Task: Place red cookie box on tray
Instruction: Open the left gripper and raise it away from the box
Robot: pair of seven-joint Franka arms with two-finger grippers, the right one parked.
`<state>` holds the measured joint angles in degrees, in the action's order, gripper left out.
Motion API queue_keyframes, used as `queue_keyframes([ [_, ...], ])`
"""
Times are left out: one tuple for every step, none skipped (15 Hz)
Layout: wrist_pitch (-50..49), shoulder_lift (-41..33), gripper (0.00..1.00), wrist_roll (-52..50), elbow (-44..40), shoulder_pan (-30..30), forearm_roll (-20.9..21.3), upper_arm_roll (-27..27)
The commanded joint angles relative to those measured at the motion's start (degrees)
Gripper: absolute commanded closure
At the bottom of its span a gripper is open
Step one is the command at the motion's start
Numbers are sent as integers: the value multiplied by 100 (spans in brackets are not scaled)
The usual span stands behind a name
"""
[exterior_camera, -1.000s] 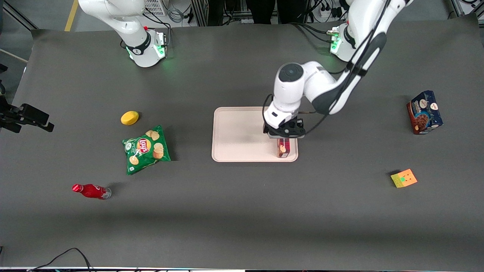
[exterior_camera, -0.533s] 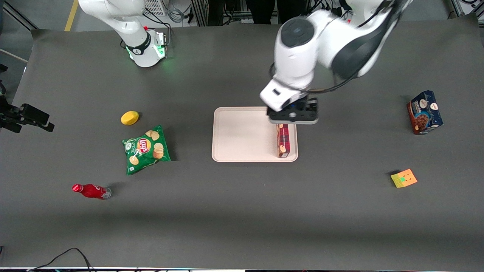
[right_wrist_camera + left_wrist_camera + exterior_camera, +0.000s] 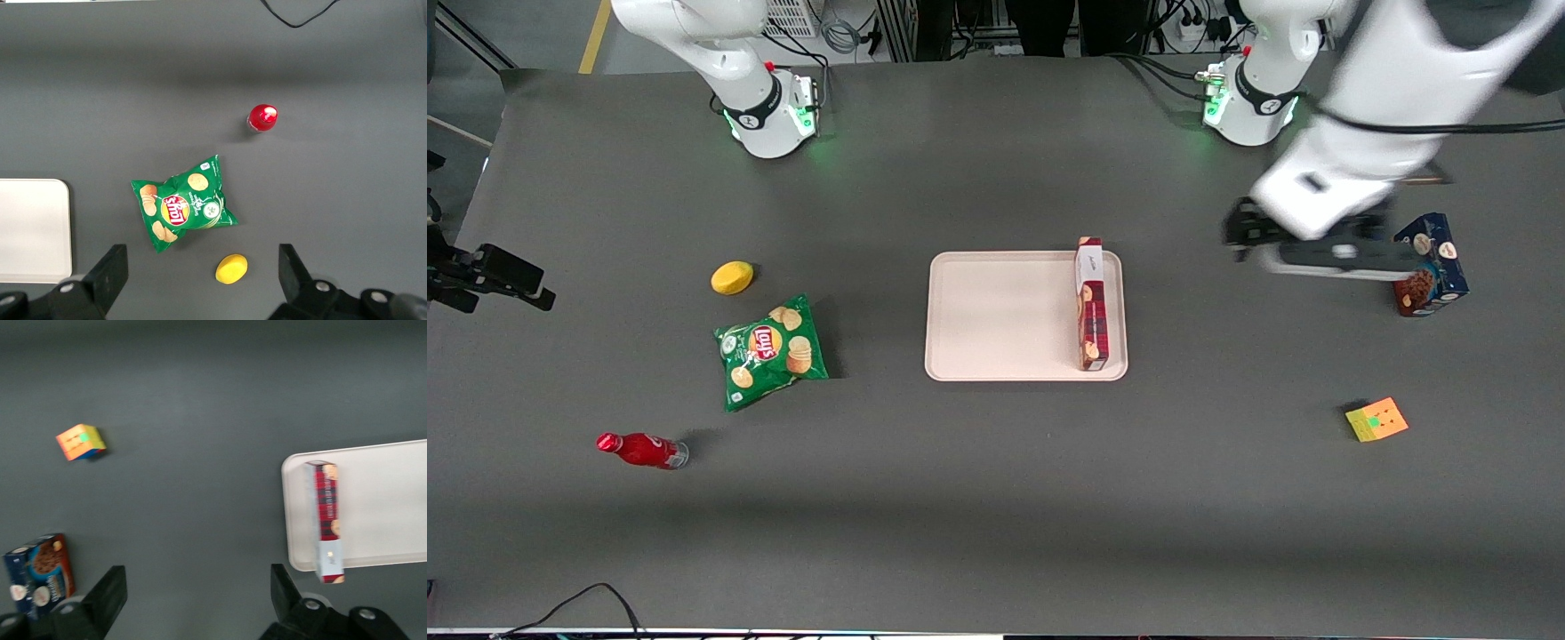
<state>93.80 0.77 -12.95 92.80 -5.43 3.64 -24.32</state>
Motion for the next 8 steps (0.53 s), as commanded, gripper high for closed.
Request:
queue_keyframes([
  [566,-849,7,355,1289,33,-250,629],
  [848,-981,7,355,1641,33,-276,743],
  [998,-1060,7,364,1853,42,-285,762],
  [982,-1079,6,346,1890,51,-285,753],
  [965,-1087,6,346,1908,112,-294,771],
  [956,-1079,6,346,1908,164,-277,797],
  [956,-1053,4,355,1873,217,-250,902],
  [956,-1018,1,355,1821,409,-224,1111],
])
